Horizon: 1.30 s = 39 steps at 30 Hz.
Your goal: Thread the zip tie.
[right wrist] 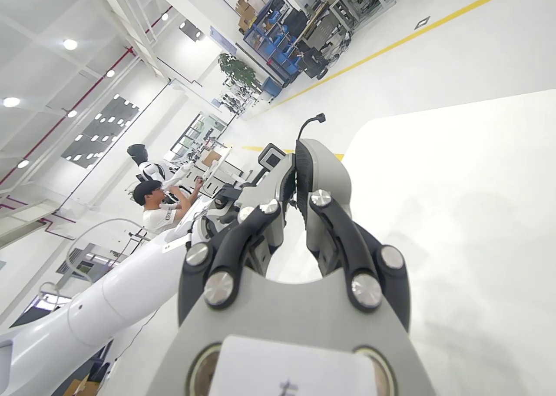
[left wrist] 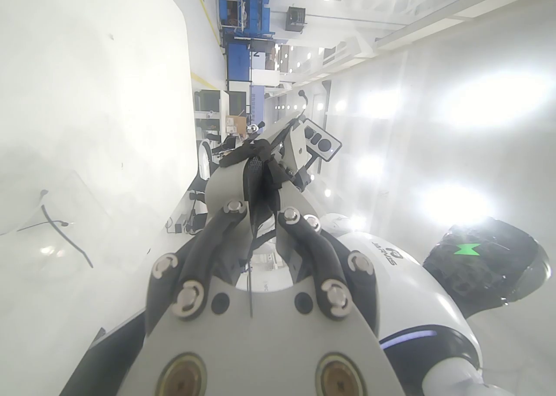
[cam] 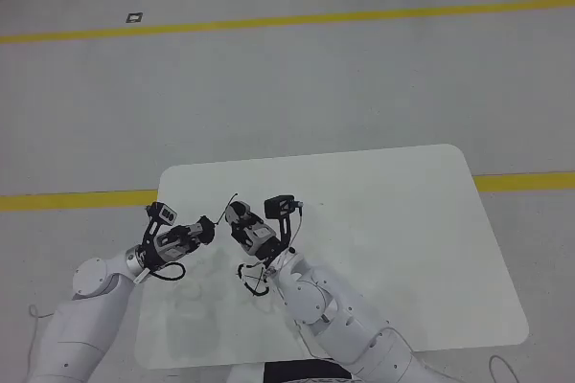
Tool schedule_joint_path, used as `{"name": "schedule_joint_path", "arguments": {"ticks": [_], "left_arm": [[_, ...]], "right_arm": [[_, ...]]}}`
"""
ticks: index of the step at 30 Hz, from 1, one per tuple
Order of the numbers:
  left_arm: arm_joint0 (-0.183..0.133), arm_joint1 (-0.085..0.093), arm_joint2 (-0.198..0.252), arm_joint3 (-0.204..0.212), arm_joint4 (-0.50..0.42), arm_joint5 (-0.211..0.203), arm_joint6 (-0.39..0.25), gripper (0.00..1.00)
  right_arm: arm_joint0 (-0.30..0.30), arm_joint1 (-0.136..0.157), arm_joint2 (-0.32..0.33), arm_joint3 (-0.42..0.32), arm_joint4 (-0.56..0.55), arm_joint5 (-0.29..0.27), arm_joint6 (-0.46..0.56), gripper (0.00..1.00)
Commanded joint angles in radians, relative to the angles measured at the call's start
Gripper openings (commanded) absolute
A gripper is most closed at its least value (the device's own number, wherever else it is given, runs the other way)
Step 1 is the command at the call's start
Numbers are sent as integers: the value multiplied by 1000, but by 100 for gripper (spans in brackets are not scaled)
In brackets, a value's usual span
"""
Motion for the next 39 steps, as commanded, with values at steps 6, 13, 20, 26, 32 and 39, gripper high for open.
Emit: {"name": "schedule_joint_path", "arguments": {"ticks": [6,13,20,26,32,39], "left_arm": [[0,0,0,0,0,0,0,0],[0,0,0,0,0,0,0,0],[0,0,0,0,0,0,0,0],[0,0,0,0,0,0,0,0],[0,0,0,0,0,0,0,0],[0,0,0,0,0,0,0,0]], "right_arm": [[3,-1,-8,5,-1,-12,16,0],[6,-3,-10,14,-8,-5,20,0],[5,-5,-11,18,-4,-2,24,0],[5,-6,-12,20,-6,-4,25,0],[5,-7,-14,23,-6,-4,27,0],[3,-8,-15,24,-7,-5,28,0]]}}
